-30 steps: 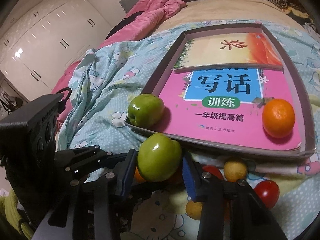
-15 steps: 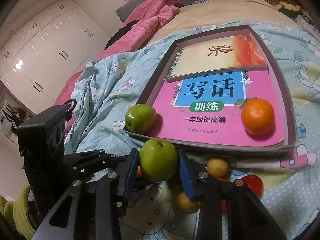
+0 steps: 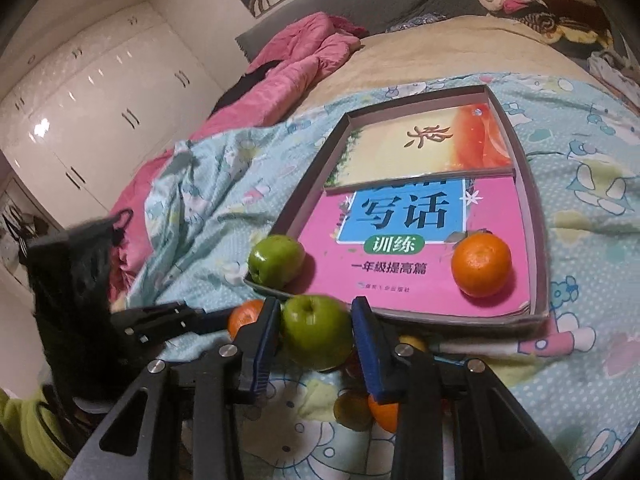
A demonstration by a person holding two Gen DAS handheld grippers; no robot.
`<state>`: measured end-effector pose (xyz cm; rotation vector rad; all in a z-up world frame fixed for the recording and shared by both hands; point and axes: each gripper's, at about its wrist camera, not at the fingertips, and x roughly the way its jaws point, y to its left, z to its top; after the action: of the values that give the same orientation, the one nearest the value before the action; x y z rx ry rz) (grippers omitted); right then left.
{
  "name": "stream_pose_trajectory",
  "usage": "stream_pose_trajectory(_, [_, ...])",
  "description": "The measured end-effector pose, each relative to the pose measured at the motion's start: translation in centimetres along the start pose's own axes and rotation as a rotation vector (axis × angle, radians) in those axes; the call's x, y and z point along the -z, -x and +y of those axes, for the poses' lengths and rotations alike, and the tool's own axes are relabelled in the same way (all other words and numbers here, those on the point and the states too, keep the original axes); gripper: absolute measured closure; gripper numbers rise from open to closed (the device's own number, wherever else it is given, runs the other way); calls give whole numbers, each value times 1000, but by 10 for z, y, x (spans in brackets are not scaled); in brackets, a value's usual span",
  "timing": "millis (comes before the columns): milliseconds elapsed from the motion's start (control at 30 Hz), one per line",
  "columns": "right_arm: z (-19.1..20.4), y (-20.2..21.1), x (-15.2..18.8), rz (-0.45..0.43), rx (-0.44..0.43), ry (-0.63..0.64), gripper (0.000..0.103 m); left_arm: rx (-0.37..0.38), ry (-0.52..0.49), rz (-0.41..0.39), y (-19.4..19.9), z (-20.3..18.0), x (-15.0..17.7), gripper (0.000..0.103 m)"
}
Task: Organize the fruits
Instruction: 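Grasp the mandarin with the left tool while the right tool lifts the green fruit, then carry the mandarin with the left tool while the right tool carries the green fruit over the box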
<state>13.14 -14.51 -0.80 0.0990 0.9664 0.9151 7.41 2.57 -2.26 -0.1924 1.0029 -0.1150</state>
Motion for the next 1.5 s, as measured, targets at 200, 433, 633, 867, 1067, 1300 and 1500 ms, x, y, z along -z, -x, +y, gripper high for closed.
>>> stream_pose_trajectory(200, [11, 0, 6, 19, 22, 72, 69, -12, 15, 14, -4, 5, 0, 62])
stream_pose_trajectory(433, [31, -17, 22, 99, 131, 233, 61, -14, 26, 22, -6, 8, 1, 62])
stream_pose_trajectory(633, [50, -29, 36, 128, 245, 403, 60, -11, 29, 23, -6, 9, 1, 62])
stream_pose_trajectory(867, [65, -35, 46, 131, 322, 540, 61, -15, 34, 14, -4, 9, 0, 62])
stream_pose_trajectory(1067, [37, -1, 21, 40, 112, 282, 61, 5, 33, -34, 9, 7, -3, 62])
stream_pose_trajectory(1300, [16, 24, 3, -76, -12, 116, 61, 5, 27, -98, 27, 2, -12, 62])
stream_pose_trajectory(1500, [8, 45, -8, -172, 8, 95, 61, 0, 8, -121, 35, -9, -23, 62])
